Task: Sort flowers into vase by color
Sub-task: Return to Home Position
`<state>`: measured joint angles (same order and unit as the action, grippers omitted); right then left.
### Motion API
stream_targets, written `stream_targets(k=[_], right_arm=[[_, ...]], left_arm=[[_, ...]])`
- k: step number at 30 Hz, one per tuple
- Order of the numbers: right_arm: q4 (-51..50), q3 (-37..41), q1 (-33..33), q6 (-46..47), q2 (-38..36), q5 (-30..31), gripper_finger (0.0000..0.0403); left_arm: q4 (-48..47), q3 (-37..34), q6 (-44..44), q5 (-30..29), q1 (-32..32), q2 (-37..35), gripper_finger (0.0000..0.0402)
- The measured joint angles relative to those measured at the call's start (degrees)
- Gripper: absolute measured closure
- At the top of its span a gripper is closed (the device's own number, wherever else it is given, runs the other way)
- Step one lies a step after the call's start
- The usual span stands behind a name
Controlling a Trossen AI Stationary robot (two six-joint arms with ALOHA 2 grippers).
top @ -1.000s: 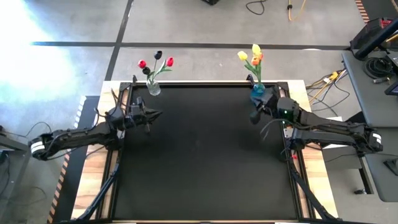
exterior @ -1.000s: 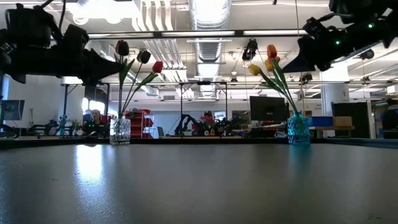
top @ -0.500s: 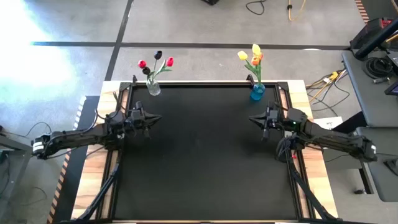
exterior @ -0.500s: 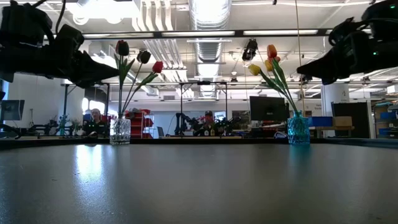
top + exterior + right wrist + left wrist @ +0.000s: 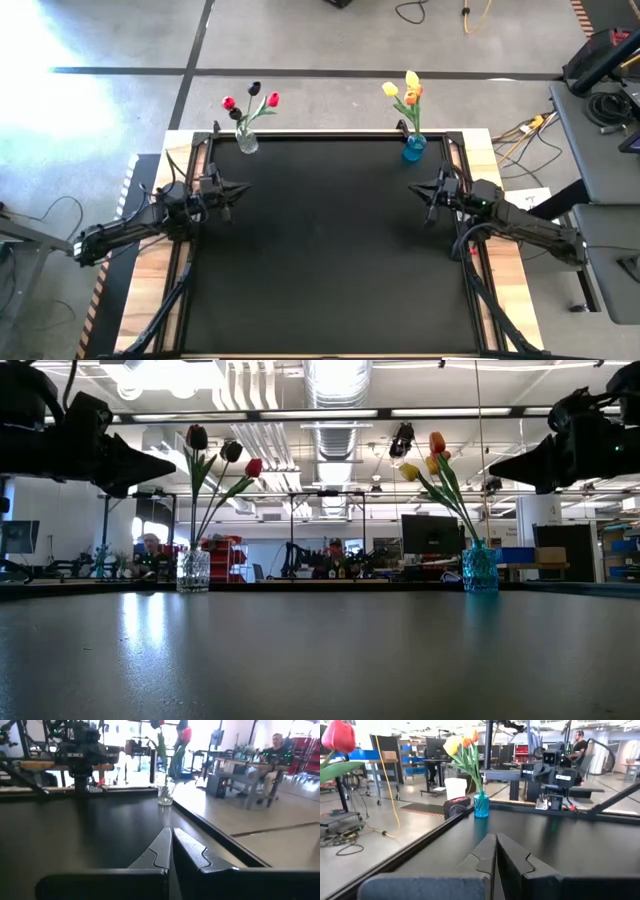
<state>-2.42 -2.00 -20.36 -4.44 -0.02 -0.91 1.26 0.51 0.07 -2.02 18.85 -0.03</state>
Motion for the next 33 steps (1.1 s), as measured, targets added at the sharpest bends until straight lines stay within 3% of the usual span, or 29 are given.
stream_targets(k=[8, 17, 33], right_arm=[[3.0, 1.3, 0.4, 1.3, 1.9, 0.8, 0.0394], [3.1, 1.3, 0.4, 2.0, 2.7, 0.9, 0.0394], [3.2, 1.4, 0.4, 0.9, 2.8, 1.0, 0.0394]], left_arm=[[0.0, 0.0, 1.2, 0.3, 0.0, 0.2, 0.0402], [0.1, 0.0, -5.1, 0.2, 0.0, 1.6, 0.0402], [0.2, 0.0, -4.5, 0.0, 0.0, 4.6, 0.0402]])
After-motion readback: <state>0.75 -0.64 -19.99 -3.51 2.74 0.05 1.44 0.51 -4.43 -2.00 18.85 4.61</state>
